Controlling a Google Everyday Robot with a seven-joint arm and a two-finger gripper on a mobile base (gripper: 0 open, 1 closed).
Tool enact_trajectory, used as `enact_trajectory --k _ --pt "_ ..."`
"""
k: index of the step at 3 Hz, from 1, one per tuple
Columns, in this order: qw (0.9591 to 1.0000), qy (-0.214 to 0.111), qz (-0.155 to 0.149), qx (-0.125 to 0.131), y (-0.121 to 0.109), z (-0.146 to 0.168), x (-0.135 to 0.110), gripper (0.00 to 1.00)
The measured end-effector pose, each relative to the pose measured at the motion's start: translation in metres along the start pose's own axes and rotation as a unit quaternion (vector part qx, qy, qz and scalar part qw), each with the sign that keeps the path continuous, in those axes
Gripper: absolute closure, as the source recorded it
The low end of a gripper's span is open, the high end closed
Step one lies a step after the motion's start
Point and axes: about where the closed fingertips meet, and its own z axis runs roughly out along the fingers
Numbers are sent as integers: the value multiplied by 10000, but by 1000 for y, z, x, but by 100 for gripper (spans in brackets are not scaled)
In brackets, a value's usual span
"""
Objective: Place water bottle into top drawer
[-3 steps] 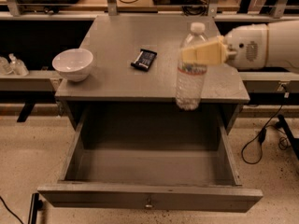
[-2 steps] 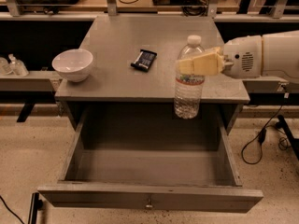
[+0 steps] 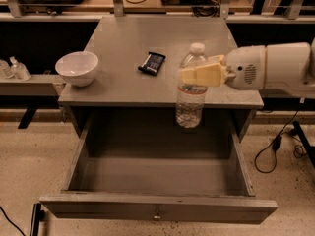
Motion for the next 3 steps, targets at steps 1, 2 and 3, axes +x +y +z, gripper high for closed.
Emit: enact_trajectory --k 1,2,3 --pt "9991 -383 -193 -29 15 43 34 100" --pt "9960 -547 -700 -118 34 96 51 100" --pt "9910 -644 -1050 -517 59 146 57 100"
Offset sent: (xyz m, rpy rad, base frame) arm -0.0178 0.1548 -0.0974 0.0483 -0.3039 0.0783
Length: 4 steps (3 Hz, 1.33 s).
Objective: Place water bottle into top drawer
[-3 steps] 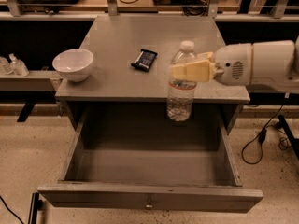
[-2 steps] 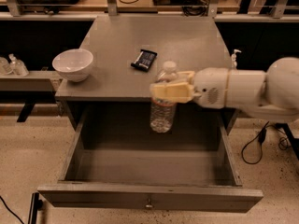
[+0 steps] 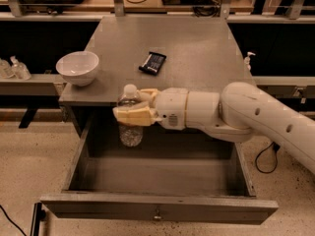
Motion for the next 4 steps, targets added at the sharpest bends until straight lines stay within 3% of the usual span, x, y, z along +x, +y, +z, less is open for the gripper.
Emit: enact_trajectory --k 1,2,3,4 --pt "9983 208 -514 -188 14 31 18 100" --pt "9975 254 -626 -205 16 34 21 100" --pt "9966 -36 -219 -796 33 57 32 100" --pt "9887 -639 226 -1340 58 89 46 100"
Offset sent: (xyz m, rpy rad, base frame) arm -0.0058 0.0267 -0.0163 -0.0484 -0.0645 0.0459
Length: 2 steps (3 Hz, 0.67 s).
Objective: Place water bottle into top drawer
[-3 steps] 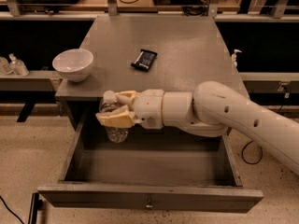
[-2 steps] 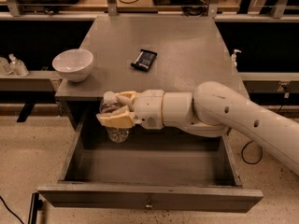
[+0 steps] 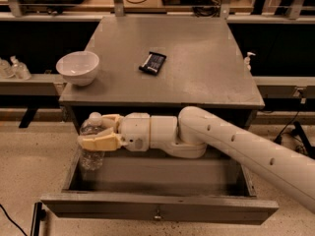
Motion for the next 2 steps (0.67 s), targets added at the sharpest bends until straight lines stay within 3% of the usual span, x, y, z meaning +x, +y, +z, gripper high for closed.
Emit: enact_trajectory --k 1,2 --pt "10000 -62 65 -39 7 24 17 100" --pt "9996 200 62 192 6 30 29 100"
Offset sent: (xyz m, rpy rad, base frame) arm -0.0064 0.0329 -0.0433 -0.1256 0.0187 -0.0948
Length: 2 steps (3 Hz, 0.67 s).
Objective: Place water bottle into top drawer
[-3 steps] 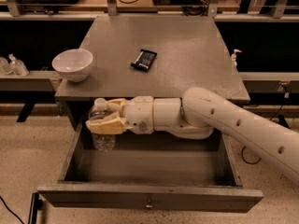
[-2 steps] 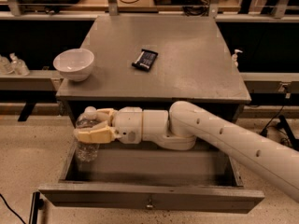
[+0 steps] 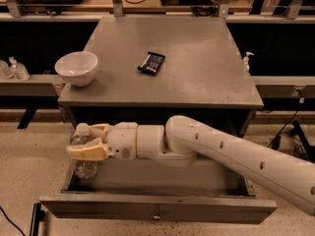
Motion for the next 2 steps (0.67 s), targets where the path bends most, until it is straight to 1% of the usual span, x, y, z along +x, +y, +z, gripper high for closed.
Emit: enact_trajectory --k 1,2 --pt "9997 186 122 90 -4 1 19 100" --pt "9998 153 118 -64 -4 10 38 100"
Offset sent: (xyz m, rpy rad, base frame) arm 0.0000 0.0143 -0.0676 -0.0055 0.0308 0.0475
